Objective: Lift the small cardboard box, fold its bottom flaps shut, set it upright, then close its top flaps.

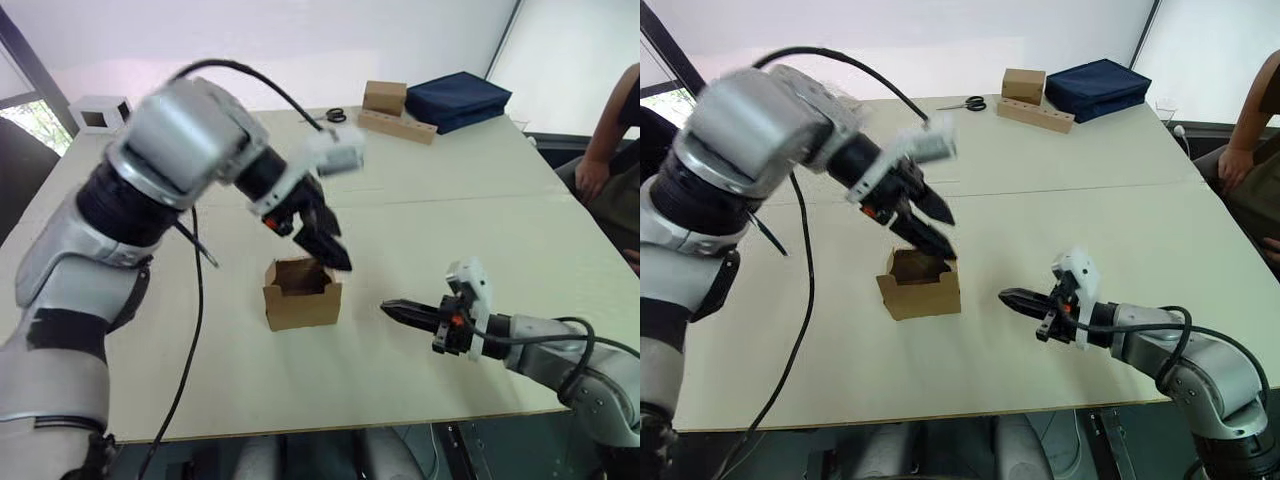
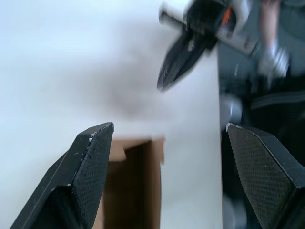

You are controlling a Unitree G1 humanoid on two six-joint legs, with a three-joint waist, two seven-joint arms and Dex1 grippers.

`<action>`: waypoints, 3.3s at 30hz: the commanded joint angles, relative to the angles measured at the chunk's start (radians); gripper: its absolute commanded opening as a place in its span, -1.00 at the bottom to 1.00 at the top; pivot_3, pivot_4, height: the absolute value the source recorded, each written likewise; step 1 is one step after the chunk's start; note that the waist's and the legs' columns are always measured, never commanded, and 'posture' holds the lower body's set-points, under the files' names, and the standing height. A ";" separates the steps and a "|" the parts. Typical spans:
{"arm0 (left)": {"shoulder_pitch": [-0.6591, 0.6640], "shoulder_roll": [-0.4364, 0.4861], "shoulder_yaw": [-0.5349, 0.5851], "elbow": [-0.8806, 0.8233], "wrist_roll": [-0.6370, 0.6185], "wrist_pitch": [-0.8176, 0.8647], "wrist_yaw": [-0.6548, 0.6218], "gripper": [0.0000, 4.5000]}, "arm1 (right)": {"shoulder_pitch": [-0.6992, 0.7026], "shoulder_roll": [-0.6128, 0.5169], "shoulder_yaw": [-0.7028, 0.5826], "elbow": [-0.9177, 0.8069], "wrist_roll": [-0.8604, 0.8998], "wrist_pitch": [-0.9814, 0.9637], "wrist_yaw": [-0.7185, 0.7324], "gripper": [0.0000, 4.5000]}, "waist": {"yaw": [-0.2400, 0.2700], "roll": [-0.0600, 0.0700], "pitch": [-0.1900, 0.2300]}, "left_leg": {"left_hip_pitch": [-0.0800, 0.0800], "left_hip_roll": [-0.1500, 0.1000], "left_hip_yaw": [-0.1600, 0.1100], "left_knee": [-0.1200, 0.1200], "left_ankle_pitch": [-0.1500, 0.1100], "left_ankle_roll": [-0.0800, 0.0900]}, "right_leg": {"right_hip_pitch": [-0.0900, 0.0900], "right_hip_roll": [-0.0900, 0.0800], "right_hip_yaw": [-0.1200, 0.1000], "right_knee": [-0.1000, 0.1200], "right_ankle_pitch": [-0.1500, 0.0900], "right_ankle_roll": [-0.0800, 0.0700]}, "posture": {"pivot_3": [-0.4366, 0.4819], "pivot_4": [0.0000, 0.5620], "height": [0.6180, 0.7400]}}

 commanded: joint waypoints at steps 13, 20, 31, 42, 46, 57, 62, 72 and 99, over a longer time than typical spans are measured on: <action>0.838 -0.093 0.896 -0.491 -0.304 -0.059 0.432 0.00 | -0.265 0.041 0.046 0.142 0.017 -0.027 0.123 -1.00 | 0.012 -0.001 0.000 | -0.001 0.000 0.001 0.002 0.002 -0.004 | 0.001 -0.003 -0.001 0.000 0.000 0.000 | -0.05 -0.47 1.00; 1.087 -0.069 0.838 -0.523 -0.320 -0.223 0.430 -0.96 | -0.305 0.086 0.146 0.172 -0.069 -0.078 0.174 -1.00 | 0.017 -0.001 -0.001 | 0.000 0.000 0.001 0.001 0.002 -0.004 | 0.001 -0.003 -0.001 0.000 0.000 0.000 | -0.05 -0.47 1.00; 1.117 -0.056 0.619 -0.437 -0.234 -0.450 0.478 -0.96 | -0.376 0.131 0.245 0.319 -0.262 -0.202 0.235 -1.00 | 0.028 -0.001 -0.001 | 0.000 0.000 0.001 0.001 0.002 -0.004 | 0.001 -0.003 -0.001 0.000 0.000 0.000 | -0.05 -0.47 1.00; 1.100 -0.059 0.491 -0.366 -0.182 -0.555 0.494 -0.96 | -0.379 0.182 0.273 0.342 -0.311 -0.222 0.278 -1.00 | 0.028 -0.001 -0.001 | 0.000 0.000 0.001 0.001 0.002 -0.003 | 0.000 -0.002 -0.001 0.000 0.000 0.000 | -0.05 -0.47 1.00; 1.088 -0.052 0.454 -0.353 -0.163 -0.574 0.499 -0.96 | -0.376 0.200 0.291 0.343 -0.331 -0.226 0.285 -1.00 | 0.028 -0.001 -0.001 | 0.000 0.000 0.001 0.001 0.002 -0.003 | 0.000 -0.002 -0.001 0.000 0.000 0.000 | -0.05 -0.47 1.00; 1.088 -0.049 0.414 -0.326 -0.139 -0.619 0.501 -0.96 | -0.378 0.207 0.332 0.358 -0.400 -0.235 0.292 -1.00 | 0.028 -0.001 -0.001 | 0.000 0.000 0.000 0.001 0.002 -0.003 | 0.001 -0.002 -0.001 0.000 0.000 0.000 | -0.05 -0.47 1.00; 1.089 -0.045 0.414 -0.316 -0.137 -0.631 0.497 -0.96 | -0.391 0.219 0.337 0.382 -0.415 -0.235 0.292 -1.00 | 0.028 -0.001 -0.001 | 0.000 0.000 0.000 0.001 0.002 -0.003 | 0.001 -0.002 -0.001 0.000 0.000 0.000 | -0.05 -0.47 1.00; 1.100 -0.018 0.389 -0.324 -0.113 -0.654 0.495 -0.96 | -0.387 0.227 0.345 0.379 -0.425 -0.230 0.295 -1.00 | 0.026 0.000 -0.001 | 0.000 0.000 0.000 0.001 0.001 -0.003 | 0.001 -0.002 -0.001 0.000 0.000 0.000 | -0.05 -0.47 1.00; 1.049 0.039 0.410 -0.290 -0.139 -0.655 0.467 -0.96 | -0.387 0.232 0.323 0.345 -0.400 -0.186 0.270 -1.00 | 0.025 0.000 -0.001 | 0.001 0.000 0.000 0.000 0.001 -0.002 | 0.001 -0.002 -0.001 0.000 0.000 0.000 | -0.05 -0.47 1.00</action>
